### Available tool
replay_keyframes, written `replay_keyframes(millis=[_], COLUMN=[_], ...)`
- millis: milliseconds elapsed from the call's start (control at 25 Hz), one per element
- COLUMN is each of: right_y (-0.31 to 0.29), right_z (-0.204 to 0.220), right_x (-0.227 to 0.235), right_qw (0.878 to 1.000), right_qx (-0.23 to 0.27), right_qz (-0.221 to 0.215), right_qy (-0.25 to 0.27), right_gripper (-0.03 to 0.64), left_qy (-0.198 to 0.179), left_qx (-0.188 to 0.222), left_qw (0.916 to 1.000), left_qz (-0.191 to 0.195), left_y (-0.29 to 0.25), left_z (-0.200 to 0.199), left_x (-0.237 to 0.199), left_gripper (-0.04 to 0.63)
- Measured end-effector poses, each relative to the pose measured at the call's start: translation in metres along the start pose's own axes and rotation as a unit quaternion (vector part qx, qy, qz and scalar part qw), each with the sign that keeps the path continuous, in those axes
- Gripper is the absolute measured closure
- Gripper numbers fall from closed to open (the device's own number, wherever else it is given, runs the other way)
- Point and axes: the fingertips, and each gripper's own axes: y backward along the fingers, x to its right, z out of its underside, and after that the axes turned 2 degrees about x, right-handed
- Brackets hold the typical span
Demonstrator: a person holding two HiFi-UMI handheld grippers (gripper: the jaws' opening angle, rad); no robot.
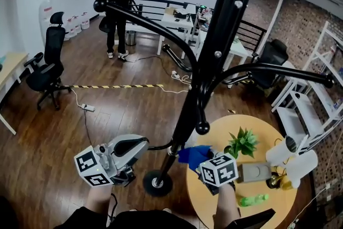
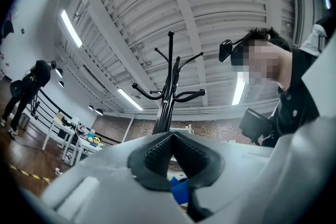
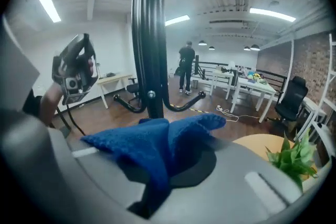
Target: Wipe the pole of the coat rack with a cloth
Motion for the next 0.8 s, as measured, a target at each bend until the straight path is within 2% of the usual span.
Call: replay_keyframes(millis=[200,440,680,800], right_y=[0.040,0.039,-0.002,-0.013], right_z=[0.013,0.014,0.002,-0.014], right_x=[0.006,0.009,-0.004,-0.013], right_qw=[0.998,0.996,0.998,0.996], right_qx=[0.021,0.027,0.038,0.064], right_qz=[-0.028,-0.049,-0.055,-0.065], right_qy=[-0.054,-0.062,-0.015,-0.011], right_gripper=[0.594,0.594,0.594,0.594], left_qy=[0.009,0.012,0.004,-0.003], left_qx=[-0.007,-0.011,-0.007,-0.003], left_qw=[0.9998,0.9997,0.9999,1.0000], left_qz=[0.015,0.020,0.009,-0.001], left_y=[-0.011,-0.015,-0.008,-0.001], left_z=[0.008,0.013,0.007,0.002], left_x=[0.000,-0.001,-0.001,-0.002], left_gripper=[0.592,0.592,0.592,0.592])
